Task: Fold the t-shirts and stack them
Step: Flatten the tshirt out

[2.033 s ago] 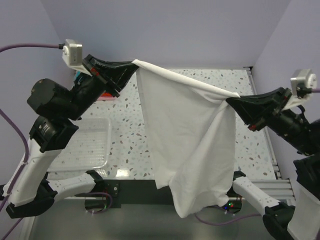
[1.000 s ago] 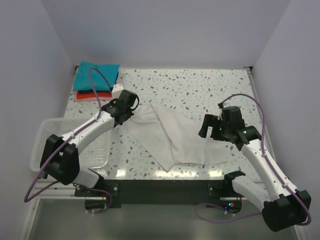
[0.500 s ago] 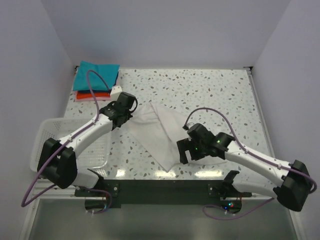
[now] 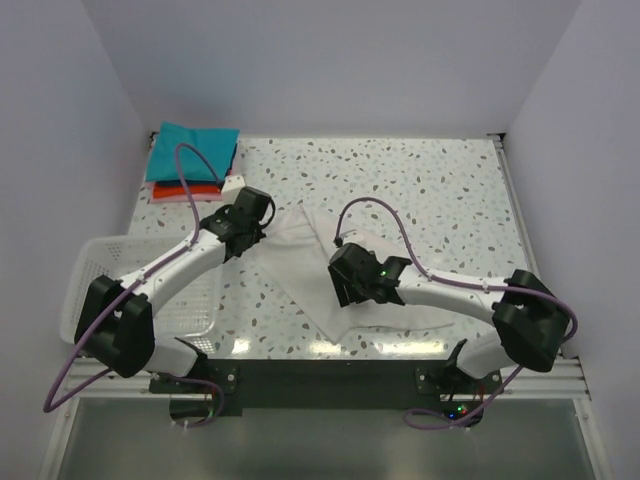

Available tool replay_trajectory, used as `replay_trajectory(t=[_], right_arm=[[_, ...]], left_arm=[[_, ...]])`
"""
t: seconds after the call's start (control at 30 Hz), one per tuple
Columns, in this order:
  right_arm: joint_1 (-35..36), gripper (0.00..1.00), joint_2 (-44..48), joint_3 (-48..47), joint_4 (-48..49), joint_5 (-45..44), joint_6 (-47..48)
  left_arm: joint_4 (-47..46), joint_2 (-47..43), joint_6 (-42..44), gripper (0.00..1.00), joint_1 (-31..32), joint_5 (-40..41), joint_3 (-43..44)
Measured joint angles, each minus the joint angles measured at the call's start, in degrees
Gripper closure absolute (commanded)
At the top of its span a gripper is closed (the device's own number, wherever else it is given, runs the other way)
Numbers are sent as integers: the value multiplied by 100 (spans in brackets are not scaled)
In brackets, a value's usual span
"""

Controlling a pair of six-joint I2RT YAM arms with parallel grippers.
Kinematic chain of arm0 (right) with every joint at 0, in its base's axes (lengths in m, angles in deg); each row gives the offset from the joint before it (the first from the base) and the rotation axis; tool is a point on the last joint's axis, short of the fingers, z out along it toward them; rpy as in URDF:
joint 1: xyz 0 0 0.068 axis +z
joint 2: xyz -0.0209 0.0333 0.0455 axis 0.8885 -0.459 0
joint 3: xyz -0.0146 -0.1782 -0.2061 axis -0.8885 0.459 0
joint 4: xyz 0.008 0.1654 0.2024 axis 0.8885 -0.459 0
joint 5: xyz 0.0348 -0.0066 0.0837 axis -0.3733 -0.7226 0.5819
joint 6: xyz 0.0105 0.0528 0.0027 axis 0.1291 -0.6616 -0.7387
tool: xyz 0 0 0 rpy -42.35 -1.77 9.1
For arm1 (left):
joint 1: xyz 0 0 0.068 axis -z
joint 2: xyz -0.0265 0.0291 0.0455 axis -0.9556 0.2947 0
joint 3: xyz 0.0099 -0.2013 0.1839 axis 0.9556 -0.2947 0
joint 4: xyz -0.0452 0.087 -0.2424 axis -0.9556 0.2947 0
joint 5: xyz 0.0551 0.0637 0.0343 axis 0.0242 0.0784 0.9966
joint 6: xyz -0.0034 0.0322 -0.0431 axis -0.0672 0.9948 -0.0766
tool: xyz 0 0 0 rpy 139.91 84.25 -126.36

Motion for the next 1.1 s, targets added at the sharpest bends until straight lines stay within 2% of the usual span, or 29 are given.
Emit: replay_trajectory(t=[0.13, 0.23, 0.3, 0.33, 0.5, 0.73, 0.93, 1.1], right_arm=[[0, 55, -365, -72, 308, -186, 26], [0, 68, -656, -107, 426, -350, 15], [0, 94, -754, -107, 452, -448, 15], [0, 100, -756, -107, 448, -492, -15], [-2, 100, -339, -177, 138, -955, -57], [-393, 100, 1589, -737, -984, -1547, 122], [-780, 100, 3049, -1921, -1939, -1716, 590], [-778, 100, 3663, -3259, -2529, -1578, 940]], left_arm=[[-2, 0, 0, 100, 0, 2, -7], [-2, 0, 0, 100, 0, 2, -11], [0, 0, 0, 100, 0, 2, -13], [0, 0, 0, 100, 0, 4, -13], [83, -13, -20, 100, 0, 66, -11], [310, -570, -50, 100, 0, 203, 92], [374, -1694, 20, 100, 0, 258, 686], [251, -2817, 164, 100, 0, 223, 1307]])
